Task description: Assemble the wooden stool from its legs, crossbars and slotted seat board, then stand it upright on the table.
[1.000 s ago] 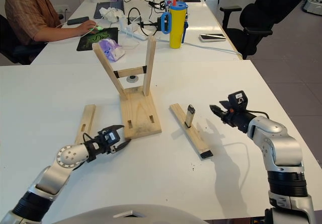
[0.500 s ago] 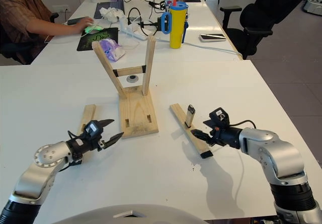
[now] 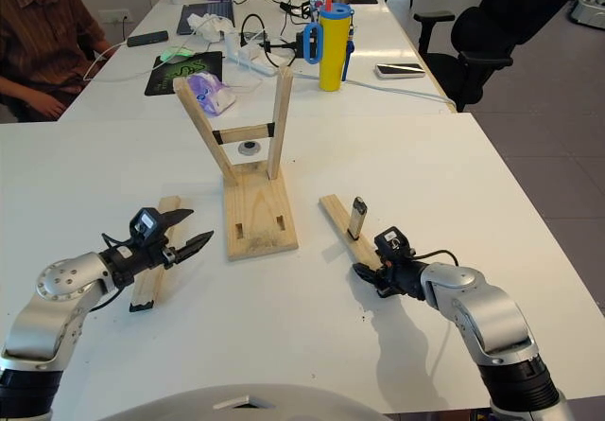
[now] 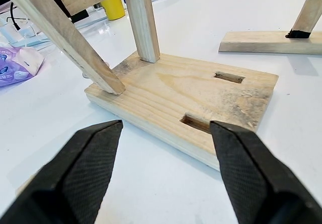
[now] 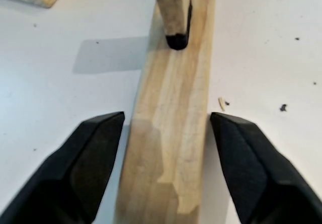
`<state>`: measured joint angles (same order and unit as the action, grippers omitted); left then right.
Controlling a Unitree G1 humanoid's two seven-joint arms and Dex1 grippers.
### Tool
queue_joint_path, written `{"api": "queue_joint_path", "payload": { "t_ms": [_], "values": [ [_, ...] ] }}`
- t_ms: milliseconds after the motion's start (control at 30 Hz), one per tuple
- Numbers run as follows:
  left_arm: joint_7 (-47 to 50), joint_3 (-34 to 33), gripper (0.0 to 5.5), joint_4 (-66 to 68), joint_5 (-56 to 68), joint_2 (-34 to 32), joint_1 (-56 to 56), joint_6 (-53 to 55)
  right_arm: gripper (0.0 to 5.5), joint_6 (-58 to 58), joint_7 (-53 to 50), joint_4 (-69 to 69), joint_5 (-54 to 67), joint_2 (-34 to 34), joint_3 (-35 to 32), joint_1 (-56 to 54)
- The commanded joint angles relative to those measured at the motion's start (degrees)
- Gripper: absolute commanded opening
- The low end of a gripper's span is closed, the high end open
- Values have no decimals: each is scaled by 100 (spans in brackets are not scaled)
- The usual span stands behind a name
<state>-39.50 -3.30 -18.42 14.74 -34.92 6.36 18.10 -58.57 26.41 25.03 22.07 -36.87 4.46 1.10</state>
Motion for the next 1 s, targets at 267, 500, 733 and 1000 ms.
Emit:
{"api": "queue_joint_path", "payload": {
  "t_ms": [267,500,733,1000],
  "values": [
    [298,-300,321,109,395,250,-762,234,204,506,-534,-615,-9,1038,-610,-530],
    [-144,-877,370,475,2068,319,-1725,1405,204,1183,-648,-1072,1330,2114,-2041,-2570],
    [-565,-1414,462,946,4334,208,-2712,3154,204,543,-220,-660,3343,2250,-2355,-3083],
    [-639,-1427,489,1529,5030,399,-3512,3577,204,-244,1163,-1535,4153,1580,-1665,-3710]
  ]
}}
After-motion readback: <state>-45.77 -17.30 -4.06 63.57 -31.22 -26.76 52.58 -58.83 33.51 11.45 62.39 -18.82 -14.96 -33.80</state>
